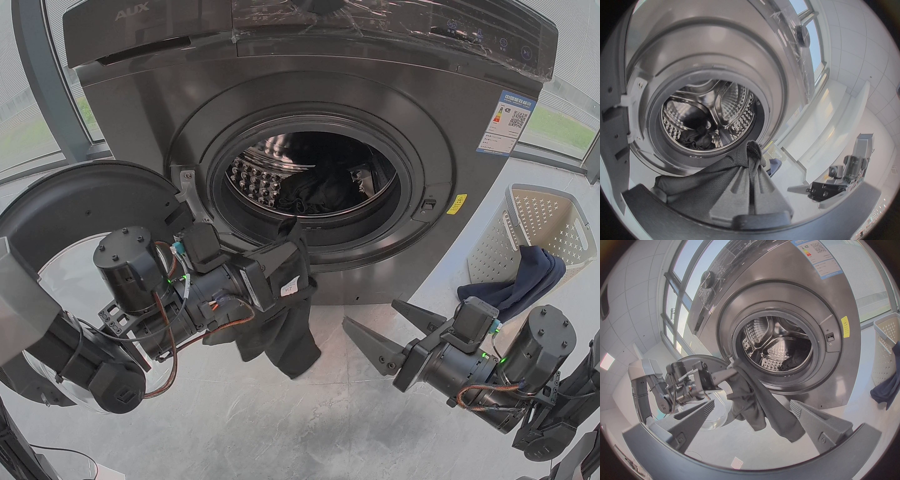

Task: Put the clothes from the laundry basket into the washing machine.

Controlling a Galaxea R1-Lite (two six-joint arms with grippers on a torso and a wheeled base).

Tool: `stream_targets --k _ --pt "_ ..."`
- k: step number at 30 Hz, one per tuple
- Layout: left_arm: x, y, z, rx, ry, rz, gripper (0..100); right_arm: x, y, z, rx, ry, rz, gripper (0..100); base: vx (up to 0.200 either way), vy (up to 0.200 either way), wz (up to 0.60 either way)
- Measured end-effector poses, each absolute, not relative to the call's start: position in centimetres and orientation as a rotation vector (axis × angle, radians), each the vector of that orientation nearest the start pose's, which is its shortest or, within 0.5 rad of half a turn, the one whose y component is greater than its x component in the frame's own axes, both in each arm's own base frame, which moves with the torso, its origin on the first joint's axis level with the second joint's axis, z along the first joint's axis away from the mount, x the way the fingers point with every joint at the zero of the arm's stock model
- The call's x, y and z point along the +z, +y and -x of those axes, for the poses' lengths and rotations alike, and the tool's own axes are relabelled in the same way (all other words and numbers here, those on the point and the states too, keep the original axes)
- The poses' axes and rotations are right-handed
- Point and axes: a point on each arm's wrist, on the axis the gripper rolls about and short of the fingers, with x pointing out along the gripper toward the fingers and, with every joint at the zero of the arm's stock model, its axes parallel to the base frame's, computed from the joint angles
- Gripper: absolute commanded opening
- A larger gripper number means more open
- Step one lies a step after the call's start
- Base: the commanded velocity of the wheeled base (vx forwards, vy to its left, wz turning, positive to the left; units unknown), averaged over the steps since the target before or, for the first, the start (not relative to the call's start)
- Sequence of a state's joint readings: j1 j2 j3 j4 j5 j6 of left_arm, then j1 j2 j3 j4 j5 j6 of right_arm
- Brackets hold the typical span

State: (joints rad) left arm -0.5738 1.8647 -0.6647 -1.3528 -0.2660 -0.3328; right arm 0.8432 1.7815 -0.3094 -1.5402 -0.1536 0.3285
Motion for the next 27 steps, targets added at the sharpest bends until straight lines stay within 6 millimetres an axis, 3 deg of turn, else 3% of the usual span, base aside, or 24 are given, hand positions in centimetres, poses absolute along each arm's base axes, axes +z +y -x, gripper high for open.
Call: stream_targets --k 8,18,27 --pt "18.5 -17.6 -25.8 -0.867 -0.067 0.356 0 12.4 19.2 -18.1 0.672 0.069 -0.302 100 0.000 0.000 0.00" --pt "19.6 -17.4 -25.4 -0.875 -0.110 0.363 0 11.8 21.5 -20.0 0.679 0.056 -0.301 100 0.000 0.000 0.00" --pt "19.8 -17.3 -24.2 -0.894 -0.101 0.364 0 10.9 22.8 -23.9 0.616 0.007 -0.267 100 0.000 0.000 0.00"
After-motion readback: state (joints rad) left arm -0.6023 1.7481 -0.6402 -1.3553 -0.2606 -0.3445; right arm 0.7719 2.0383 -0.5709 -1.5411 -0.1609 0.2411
